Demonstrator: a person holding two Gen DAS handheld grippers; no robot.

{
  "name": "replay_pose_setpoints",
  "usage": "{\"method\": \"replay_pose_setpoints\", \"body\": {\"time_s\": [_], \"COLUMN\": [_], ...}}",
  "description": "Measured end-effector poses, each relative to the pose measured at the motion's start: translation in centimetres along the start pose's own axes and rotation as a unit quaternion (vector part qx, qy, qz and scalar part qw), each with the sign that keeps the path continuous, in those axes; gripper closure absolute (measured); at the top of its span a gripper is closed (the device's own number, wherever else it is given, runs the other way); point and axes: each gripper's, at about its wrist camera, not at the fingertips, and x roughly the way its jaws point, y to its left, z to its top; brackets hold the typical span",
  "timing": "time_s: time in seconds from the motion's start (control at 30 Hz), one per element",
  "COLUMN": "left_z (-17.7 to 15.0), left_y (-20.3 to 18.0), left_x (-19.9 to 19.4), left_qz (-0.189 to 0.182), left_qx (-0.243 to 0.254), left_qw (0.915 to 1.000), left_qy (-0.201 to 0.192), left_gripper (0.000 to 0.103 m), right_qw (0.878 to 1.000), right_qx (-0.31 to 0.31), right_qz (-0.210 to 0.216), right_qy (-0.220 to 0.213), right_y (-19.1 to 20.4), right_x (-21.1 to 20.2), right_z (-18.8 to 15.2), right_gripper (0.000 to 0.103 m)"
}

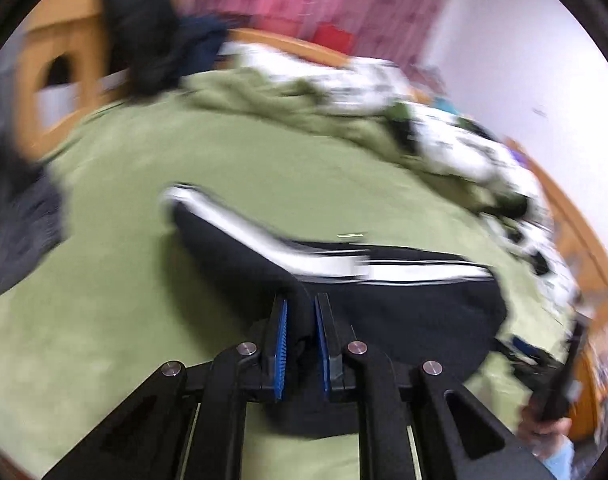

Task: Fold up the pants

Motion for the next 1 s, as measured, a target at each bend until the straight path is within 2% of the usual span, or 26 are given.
{"method": "replay_pose_setpoints", "body": {"time_s": [0.07, 0.17, 0.2, 0.23, 0.27, 0.3, 0.33, 0.4, 0.43, 0.53, 0.6, 0.67, 0.7, 0.73, 0.77, 0.83, 0.97, 1.0], "left_z": [0.0, -1.4, -2.3, -2.9, -3.9, -4.8, -5.8, -7.3, -7.8, -7.9, -7.2, -6.7, -6.5, -6.0, -6.1, -6.3, -6.2, -6.1], "left_y": [-3.8, -9.1, -10.7, -11.6, -12.7, -13.2, -14.5, -16.1, -16.3, -15.1, -13.2, -10.5, -8.7, -7.6, -6.2, -2.6, 2.0, 2.7], "left_x": [1.4, 5.1, 6.9, 8.1, 9.7, 10.5, 11.7, 12.7, 12.7, 10.5, 8.6, 6.4, 5.4, 5.2, 4.6, 3.1, 2.5, 2.6], "left_qz": [-0.032, -0.079, -0.105, -0.127, -0.172, -0.201, -0.212, -0.183, -0.19, -0.204, -0.178, -0.152, -0.113, -0.079, -0.044, 0.005, 0.042, 0.053], "left_qx": [0.024, 0.049, 0.045, 0.039, 0.029, 0.025, 0.036, 0.079, 0.085, 0.087, 0.088, 0.083, 0.08, 0.077, 0.071, 0.051, 0.003, -0.001], "left_qw": [0.9992, 0.995, 0.9921, 0.9891, 0.9813, 0.9748, 0.9708, 0.9743, 0.972, 0.9701, 0.9765, 0.9826, 0.9886, 0.9925, 0.9957, 0.9986, 0.9991, 0.9986], "left_qy": [0.01, 0.036, 0.052, 0.063, 0.081, 0.093, 0.105, 0.105, 0.109, 0.1, 0.084, 0.066, 0.059, 0.052, 0.039, 0.015, 0.01, 0.009], "left_gripper": [0.091, 0.091, 0.091, 0.097, 0.101, 0.101, 0.101, 0.101, 0.101, 0.101, 0.101, 0.097, 0.082, 0.062, 0.054, 0.05, 0.05, 0.05], "right_qw": [1.0, 0.999, 0.999, 0.998, 0.997, 0.997, 0.997, 0.997, 0.997, 0.998, 0.998, 0.999, 0.999, 1.0, 0.999, 0.997, 0.987, 0.985], "right_qx": [-0.006, -0.012, -0.017, -0.023, -0.025, -0.025, -0.024, -0.021, -0.019, -0.013, -0.014, -0.015, -0.013, -0.01, -0.004, 0.007, 0.037, 0.043], "right_qz": [-0.025, -0.031, -0.039, -0.05, -0.055, -0.055, -0.053, -0.055, -0.058, -0.048, -0.036, -0.016, -0.005, 0.008, 0.037, 0.077, 0.15, 0.155], "right_qy": [-0.014, -0.029, -0.034, -0.037, -0.039, -0.041, -0.046, -0.053, -0.055, -0.048, -0.043, -0.037, -0.031, -0.025, -0.015, 0.006, 0.049, 0.06], "right_y": [-0.4, -0.6, -0.8, -0.8, -1.0, -1.1, -1.4, -1.6, -1.8, -2.1, -1.8, -1.1, -0.6, -0.1, 0.4, 1.7, 5.0, 5.6], "right_x": [-0.3, -0.9, -1.1, -1.3, -1.5, -1.7, -2.2, -2.8, -3.0, -3.2, -3.1, -2.6, -2.3, -2.0, -1.4, -0.4, 2.6, 3.4], "right_z": [0.0, -0.1, -0.2, -0.3, -0.3, -0.4, -0.5, -0.6, -0.6, -0.7, -0.7, -0.6, -0.4, -0.3, 0.1, 0.6, 1.6, 1.8], "right_gripper": [0.044, 0.044, 0.044, 0.044, 0.044, 0.044, 0.044, 0.044, 0.044, 0.044, 0.042, 0.038, 0.038, 0.038, 0.038, 0.038, 0.038, 0.038]}}
